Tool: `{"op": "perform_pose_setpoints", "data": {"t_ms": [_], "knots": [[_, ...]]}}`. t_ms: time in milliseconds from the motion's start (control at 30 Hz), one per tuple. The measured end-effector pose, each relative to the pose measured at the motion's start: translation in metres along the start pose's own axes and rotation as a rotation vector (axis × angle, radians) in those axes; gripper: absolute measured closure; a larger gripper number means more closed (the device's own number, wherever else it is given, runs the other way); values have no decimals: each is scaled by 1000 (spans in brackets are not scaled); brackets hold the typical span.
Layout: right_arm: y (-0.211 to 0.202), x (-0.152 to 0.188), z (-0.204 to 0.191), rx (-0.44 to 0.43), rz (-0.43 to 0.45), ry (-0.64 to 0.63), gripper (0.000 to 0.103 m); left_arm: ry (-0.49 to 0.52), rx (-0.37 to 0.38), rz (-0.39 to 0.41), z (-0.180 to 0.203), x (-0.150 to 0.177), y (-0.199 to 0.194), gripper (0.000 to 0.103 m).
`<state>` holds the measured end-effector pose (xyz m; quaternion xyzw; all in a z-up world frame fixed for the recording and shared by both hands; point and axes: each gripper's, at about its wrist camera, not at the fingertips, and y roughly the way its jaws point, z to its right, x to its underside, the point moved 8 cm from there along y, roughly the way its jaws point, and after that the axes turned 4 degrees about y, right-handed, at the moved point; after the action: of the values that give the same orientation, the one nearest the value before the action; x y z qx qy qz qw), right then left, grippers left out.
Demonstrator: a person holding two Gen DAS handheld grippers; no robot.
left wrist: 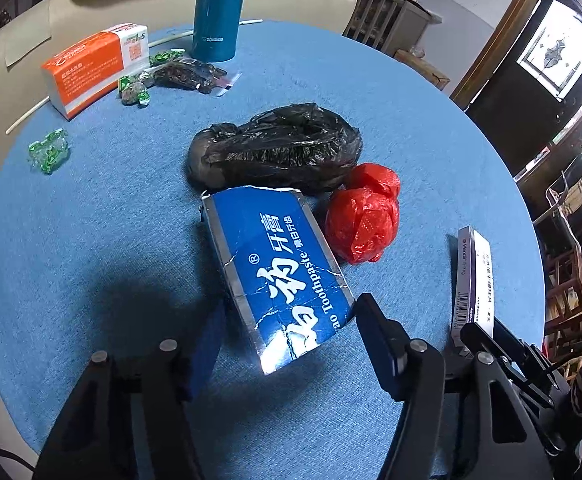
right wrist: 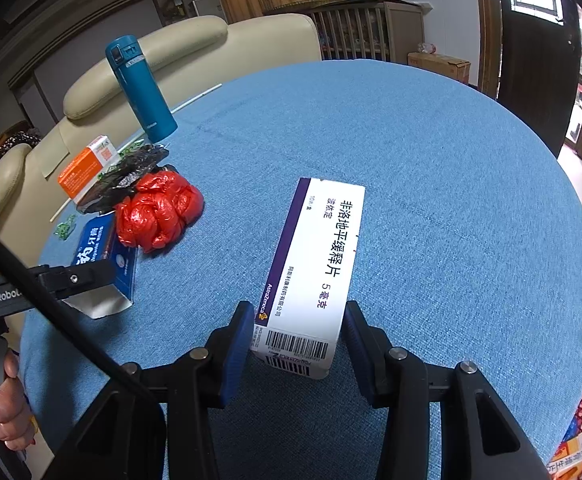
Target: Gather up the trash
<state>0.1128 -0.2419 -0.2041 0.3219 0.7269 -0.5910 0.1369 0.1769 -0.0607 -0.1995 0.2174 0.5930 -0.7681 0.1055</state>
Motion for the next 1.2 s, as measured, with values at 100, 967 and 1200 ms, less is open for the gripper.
{"op": "perform_pose_setpoints", "data": {"t_ms": [100, 967, 1200], "knots": [[0, 0, 0, -2, -2, 3, 55, -8, 0, 1, -3, 1, -2, 37], [-25, 17, 1, 7, -6, -18, 72, 16, -8, 12, -6, 24, -38, 38], [-25, 10, 6, -67, -56, 114, 33, 23, -3, 0, -6, 31, -38, 38]]}}
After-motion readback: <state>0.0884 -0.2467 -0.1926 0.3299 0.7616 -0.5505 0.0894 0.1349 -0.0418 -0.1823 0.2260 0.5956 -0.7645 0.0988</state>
